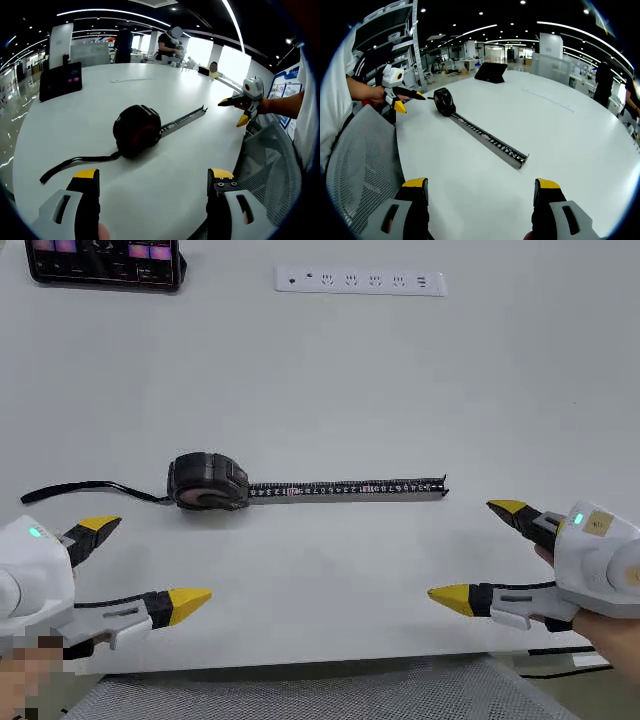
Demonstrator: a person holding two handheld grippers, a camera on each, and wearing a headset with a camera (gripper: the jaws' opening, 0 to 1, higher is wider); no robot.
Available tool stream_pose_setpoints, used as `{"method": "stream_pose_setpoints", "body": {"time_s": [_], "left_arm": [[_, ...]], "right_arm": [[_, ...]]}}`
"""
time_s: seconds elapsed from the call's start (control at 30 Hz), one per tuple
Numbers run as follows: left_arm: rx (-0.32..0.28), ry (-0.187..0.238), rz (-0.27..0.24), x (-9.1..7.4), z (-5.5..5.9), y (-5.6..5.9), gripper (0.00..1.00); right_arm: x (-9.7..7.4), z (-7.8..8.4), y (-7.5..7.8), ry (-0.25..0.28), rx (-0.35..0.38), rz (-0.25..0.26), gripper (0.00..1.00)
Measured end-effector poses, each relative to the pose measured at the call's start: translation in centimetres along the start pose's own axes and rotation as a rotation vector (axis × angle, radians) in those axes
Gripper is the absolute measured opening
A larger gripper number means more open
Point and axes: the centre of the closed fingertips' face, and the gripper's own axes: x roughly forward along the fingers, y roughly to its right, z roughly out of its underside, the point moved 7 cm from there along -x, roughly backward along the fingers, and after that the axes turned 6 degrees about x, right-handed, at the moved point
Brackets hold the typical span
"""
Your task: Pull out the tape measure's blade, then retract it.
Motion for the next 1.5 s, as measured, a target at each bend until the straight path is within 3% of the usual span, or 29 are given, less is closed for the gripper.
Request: {"method": "stream_pose_setpoints", "body": {"time_s": [0.6,1.0,1.5], "left_arm": [[-0.028,0.053,-0.012,2.5,-2.3,-1.2,0.85],[-0.078,0.065,-0.021,4.0,-2.8,-1.4,0.85],[-0.11,0.089,-0.003,5.2,-3.7,-0.4,0.84]], "right_arm": [[0.3,-1.6,2.0,-0.013,-0.047,0.0,0.85],[0.2,-2.0,3.2,-0.013,-0.066,0.007,0.84],[0.7,-2.1,4.0,-0.024,-0.076,0.005,0.83]]}}
